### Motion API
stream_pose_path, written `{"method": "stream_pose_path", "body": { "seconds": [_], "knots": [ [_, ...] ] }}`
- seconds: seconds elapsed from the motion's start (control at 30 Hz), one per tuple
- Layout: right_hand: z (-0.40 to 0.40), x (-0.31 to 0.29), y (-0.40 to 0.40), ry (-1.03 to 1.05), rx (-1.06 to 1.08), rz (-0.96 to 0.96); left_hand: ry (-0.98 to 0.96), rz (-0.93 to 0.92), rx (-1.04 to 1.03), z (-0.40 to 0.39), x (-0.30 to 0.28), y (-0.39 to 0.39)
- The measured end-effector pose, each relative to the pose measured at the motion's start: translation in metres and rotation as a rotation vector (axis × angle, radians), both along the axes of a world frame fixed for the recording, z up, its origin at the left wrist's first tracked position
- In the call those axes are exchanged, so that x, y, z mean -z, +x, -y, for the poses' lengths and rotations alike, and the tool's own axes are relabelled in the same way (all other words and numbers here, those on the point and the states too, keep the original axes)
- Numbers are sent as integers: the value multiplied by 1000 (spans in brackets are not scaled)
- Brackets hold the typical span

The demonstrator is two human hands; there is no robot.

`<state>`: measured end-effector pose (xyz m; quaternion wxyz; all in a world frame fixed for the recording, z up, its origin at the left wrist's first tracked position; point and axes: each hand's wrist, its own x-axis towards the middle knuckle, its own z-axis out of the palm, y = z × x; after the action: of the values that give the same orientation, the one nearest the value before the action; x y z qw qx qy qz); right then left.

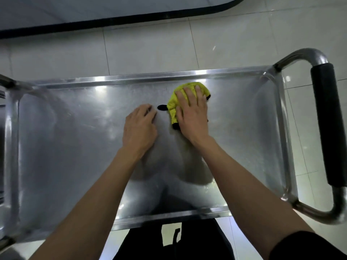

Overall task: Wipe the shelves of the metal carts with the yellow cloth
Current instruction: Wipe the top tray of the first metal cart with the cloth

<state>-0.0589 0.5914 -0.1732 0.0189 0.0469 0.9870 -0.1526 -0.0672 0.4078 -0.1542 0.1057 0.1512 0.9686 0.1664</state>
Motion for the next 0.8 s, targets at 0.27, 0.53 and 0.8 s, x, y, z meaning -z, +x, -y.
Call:
{"method": "stream_pose_path", "body": {
  "seconds": [0.27,0.53,0.8],
  "knots": [
    [34,4,2,-37,-114,-9,87,-55,61,20,5,6],
    [-8,1,22,-54,-37,-62,-71,21,41,-2,-4,11],
    [-126,4,55,-8,114,-49,-86,42,70,-85,-10,40]
  ]
}}
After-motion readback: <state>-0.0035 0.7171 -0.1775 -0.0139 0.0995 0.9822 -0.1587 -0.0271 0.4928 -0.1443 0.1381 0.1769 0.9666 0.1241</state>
